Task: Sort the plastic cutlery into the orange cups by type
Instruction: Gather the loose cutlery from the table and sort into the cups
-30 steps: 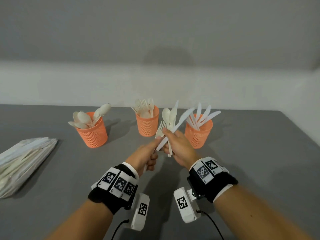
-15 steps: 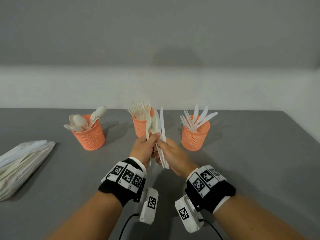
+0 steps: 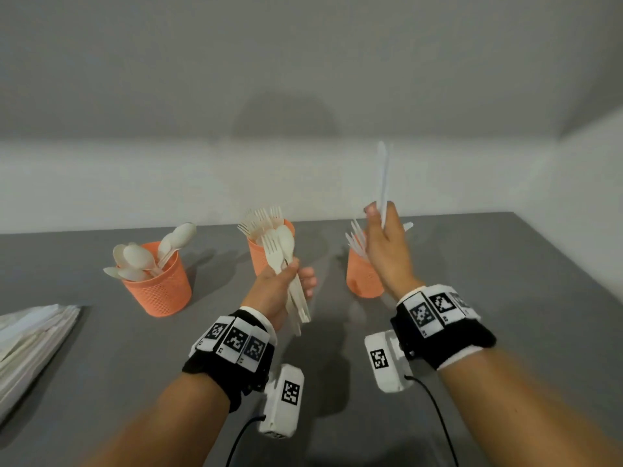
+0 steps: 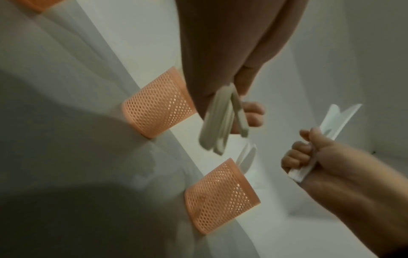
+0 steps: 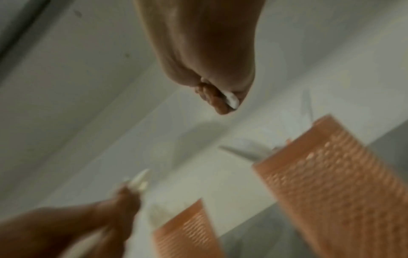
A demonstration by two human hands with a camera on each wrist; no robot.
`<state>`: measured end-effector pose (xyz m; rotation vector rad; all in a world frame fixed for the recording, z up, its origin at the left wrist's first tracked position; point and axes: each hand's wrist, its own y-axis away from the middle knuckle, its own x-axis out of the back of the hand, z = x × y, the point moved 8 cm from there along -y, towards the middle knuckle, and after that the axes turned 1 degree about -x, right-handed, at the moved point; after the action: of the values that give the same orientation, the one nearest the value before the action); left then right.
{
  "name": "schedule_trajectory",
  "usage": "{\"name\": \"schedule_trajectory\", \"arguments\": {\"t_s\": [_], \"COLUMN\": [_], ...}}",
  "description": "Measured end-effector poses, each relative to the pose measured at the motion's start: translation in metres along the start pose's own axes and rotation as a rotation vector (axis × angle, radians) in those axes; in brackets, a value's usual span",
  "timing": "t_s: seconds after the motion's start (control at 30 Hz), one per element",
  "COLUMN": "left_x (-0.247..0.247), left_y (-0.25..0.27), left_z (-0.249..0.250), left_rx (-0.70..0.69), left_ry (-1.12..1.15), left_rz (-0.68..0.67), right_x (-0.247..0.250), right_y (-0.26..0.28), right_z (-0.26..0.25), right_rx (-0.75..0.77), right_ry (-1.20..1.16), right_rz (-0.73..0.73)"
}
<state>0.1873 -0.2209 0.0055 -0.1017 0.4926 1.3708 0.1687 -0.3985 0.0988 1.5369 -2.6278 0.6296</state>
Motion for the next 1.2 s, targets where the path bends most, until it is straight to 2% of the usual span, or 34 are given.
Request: {"name": "schedule_trajectory", "arguments": {"t_s": [0.1, 0.27, 0.33, 0.4, 0.5, 0.57, 0.67, 0.7, 0.77, 0.93, 1.0, 1.07, 1.2], "left_x": [-0.005, -0.005, -0.002, 0.002, 0.01, 0.013, 0.014, 0.013, 0.015, 0.037, 0.049, 0.063, 0.09], "left_y": [0.007, 0.012, 0.011, 0.01, 0.005, 0.001, -0.002, -0.002, 0.001, 0.009, 0.01, 0.01, 0.014], "left_z": [0.003, 0.008, 0.01, 0.011, 0.012, 0.014, 0.02, 0.022, 0.025, 0.029, 0.03, 0.032, 0.038], "left_rx": [0.033, 0.086, 0.097, 0.093, 0.033, -0.033, -0.132, -0.163, -0.202, -0.206, -0.173, -0.14, -0.152], "left_ry": [0.006, -0.006, -0.009, -0.011, -0.099, -0.178, -0.317, -0.376, -0.468, -0.46, -0.366, -0.255, -0.252], "left_rz": [-0.125, -0.226, -0.257, -0.268, -0.199, -0.133, -0.081, -0.081, -0.077, -0.045, -0.009, 0.037, 0.132], "right_x": [0.013, 0.002, 0.0, 0.003, -0.003, -0.031, -0.099, -0.114, -0.13, -0.139, -0.133, -0.121, -0.102], "right_y": [-0.031, -0.043, -0.041, -0.041, -0.029, -0.016, 0.018, 0.03, 0.042, 0.032, 0.02, 0.001, -0.032], "right_z": [0.002, 0.049, 0.056, 0.041, -0.009, -0.034, -0.03, -0.024, -0.017, -0.018, -0.029, -0.042, -0.058], "right_rx": [0.073, -0.037, -0.056, 0.064, 0.296, 0.332, 0.106, 0.032, -0.023, -0.067, -0.074, -0.032, 0.148], "right_ry": [-0.012, 0.057, 0.047, 0.125, 0.173, 0.11, 0.243, 0.297, 0.306, 0.191, 0.08, -0.03, -0.134], "right_rz": [0.056, -0.02, -0.01, 0.062, 0.166, 0.012, -0.401, -0.479, -0.522, -0.463, -0.404, -0.287, -0.009]}}
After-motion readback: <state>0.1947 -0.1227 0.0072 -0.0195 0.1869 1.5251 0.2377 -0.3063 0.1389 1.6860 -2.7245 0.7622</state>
